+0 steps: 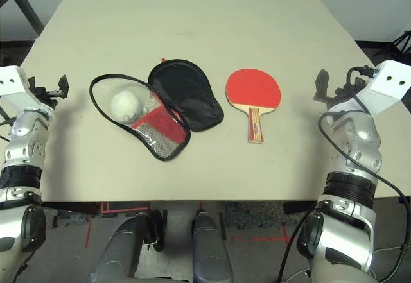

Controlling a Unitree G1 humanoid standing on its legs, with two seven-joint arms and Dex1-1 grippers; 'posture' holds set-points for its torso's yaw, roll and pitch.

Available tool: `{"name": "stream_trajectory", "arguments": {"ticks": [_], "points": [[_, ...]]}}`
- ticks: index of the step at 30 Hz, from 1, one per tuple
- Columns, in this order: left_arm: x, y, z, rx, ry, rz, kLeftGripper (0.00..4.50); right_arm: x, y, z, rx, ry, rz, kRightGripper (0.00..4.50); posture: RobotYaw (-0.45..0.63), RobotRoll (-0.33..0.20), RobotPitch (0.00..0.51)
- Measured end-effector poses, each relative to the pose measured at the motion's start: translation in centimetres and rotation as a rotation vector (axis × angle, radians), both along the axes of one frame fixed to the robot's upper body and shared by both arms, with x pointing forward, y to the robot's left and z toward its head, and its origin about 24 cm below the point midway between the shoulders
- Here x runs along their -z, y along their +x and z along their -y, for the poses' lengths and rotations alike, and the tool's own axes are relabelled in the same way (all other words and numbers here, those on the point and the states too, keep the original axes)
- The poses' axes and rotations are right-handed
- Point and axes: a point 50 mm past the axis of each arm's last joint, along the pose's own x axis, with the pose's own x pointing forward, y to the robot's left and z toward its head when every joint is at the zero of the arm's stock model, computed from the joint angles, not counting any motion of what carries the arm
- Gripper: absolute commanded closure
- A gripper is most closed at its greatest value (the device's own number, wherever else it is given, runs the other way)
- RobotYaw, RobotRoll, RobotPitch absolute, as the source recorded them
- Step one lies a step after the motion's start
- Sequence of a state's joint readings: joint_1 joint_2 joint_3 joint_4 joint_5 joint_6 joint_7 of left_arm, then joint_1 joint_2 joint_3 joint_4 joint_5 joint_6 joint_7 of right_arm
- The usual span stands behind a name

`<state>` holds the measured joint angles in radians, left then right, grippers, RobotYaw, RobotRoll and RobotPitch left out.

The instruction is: Store the ping-pong paddle in its case and zip it.

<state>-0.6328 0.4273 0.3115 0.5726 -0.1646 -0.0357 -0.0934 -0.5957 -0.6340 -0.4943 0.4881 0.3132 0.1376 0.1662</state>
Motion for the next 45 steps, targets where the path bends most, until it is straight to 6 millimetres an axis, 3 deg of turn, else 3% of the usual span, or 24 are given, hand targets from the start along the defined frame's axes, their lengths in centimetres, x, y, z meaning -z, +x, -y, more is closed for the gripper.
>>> {"name": "stream_trajectory", "arguments": {"ticks": [7,10,13,17,20,28,32,36,45], "points": [[0.0,0.3,0.1,0.009,-0.007,-0.009,0.0,-0.2,0.1,0.0,0.002,0.004,0.007,0.02,-0.04,0.0,0.196],[-1.1,1.0,0.2,0.04,-0.001,0.001,0.0,-0.2,0.2,0.0,0.0,0.004,0.008,0.02,-0.04,0.0,0.19],[-4.7,2.0,-0.2,0.102,0.024,0.054,0.0,-0.1,0.2,0.0,-0.005,0.01,-0.003,0.02,-0.04,0.0,0.196],[-12.2,3.3,0.6,0.318,0.085,0.137,0.0,-0.3,0.5,-0.8,-0.05,0.021,-0.054,0.02,-0.05,0.0,0.194],[-14.3,3.7,2.3,0.481,0.143,0.106,0.0,-0.9,0.6,-1.5,-0.082,0.029,-0.086,0.02,-0.06,0.0,0.194],[-12.9,4.4,8.9,0.925,0.267,-0.098,0.0,-2.0,0.7,-4.2,-0.166,0.07,-0.249,0.02,-0.08,0.0,0.191],[-11.4,4.0,13.3,1.136,0.331,-0.147,0.0,-1.7,0.9,-7.1,-0.253,0.105,-0.359,0.02,-0.11,0.0,0.183],[-9.4,3.4,14.8,1.239,0.335,-0.215,0.0,-1.3,0.4,-9.1,-0.305,0.118,-0.448,0.02,-0.11,0.0,0.174],[-8.2,1.9,16.8,1.333,0.358,-0.235,0.0,1.6,-0.8,-12.6,-0.388,0.107,-0.629,0.02,-0.11,0.0,0.169]]}}
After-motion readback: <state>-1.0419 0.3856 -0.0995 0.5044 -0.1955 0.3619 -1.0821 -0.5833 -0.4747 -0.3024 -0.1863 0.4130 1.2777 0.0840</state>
